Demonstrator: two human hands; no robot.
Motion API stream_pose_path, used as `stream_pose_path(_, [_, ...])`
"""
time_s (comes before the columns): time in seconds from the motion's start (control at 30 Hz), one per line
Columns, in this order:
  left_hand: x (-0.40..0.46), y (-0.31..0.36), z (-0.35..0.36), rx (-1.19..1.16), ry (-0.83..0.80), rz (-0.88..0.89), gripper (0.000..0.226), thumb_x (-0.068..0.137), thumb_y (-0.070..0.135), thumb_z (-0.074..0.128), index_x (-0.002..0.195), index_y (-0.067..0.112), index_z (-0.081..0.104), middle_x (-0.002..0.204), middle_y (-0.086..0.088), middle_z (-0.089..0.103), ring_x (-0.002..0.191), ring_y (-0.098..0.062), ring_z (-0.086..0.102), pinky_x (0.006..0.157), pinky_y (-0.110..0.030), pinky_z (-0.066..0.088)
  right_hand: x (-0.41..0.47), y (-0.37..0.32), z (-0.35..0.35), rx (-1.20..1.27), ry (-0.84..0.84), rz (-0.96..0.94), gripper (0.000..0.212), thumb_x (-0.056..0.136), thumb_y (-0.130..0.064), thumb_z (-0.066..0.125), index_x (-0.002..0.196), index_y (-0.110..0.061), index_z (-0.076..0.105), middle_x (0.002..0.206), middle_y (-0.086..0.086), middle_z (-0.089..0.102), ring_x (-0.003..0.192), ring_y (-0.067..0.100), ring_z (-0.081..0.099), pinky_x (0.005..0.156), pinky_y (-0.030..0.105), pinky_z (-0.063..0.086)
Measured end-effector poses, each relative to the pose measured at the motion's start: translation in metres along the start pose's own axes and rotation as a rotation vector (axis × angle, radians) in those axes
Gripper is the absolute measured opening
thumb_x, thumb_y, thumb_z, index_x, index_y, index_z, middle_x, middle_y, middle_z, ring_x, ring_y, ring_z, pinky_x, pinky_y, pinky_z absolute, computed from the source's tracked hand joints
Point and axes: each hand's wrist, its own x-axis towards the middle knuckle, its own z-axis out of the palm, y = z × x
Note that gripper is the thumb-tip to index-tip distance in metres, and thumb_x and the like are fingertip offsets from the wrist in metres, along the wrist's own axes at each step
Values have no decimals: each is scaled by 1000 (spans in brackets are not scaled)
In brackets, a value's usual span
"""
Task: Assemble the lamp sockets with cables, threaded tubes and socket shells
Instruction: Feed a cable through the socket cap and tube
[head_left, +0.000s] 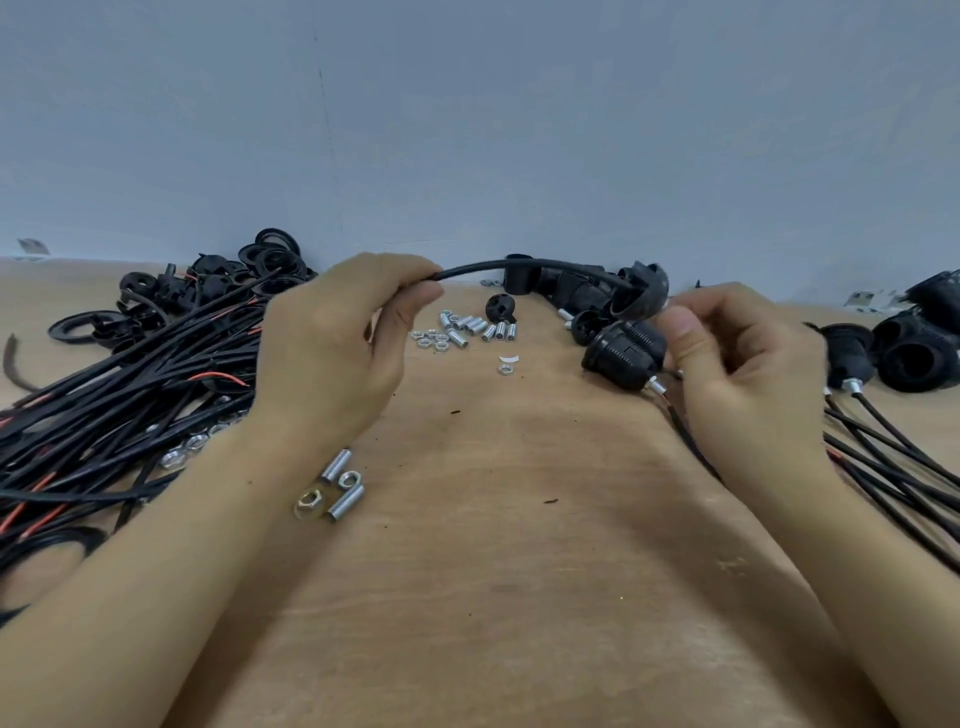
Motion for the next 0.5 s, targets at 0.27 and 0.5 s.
stream_pose_path(0.27, [-7,13,11,-130,-288,150,16,95,16,63,98,6,75,76,15,52,65,-14,50,61,-33,45,-4,1,0,-89,-260,-61,13,95,-11,54,95,-24,54,75,-16,57,66,10,56,64,24,44])
stream_pose_path(0.5, [-10,16,13,-229,-270,137,16,95,17,64,102,9,76,77,13,62,66,-9,53,65,-20,39,-6,-14,5,-292,-250,-474,35,94,-43,60,110,-13,72,76,-1,58,63,12,48,58,23,40])
